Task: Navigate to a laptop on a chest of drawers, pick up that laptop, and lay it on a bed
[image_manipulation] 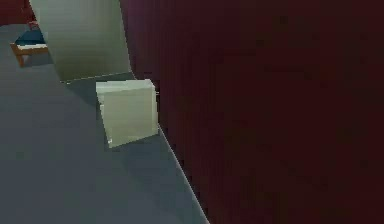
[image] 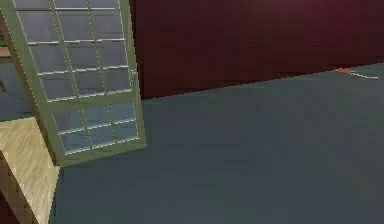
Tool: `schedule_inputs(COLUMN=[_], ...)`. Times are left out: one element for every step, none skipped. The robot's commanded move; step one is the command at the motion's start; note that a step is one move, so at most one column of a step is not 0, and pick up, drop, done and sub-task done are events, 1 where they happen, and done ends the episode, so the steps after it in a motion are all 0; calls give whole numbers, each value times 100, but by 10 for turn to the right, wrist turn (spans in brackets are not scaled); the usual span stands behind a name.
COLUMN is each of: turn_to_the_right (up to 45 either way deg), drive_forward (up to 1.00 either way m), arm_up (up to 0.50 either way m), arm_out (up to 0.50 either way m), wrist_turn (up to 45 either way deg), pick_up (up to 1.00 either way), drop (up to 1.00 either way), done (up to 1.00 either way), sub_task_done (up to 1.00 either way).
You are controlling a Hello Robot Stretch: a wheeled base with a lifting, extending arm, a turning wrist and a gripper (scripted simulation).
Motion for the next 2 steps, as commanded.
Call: schedule_inputs(turn_to_the_right=[0, 420], drive_forward=[15, 0], arm_up=[0, 0], arm_out=[0, 0], wrist_turn=[0, 0], pick_up=[0, 0], drop=[0, 0], done=[0, 0], sub_task_done=[0, 0])
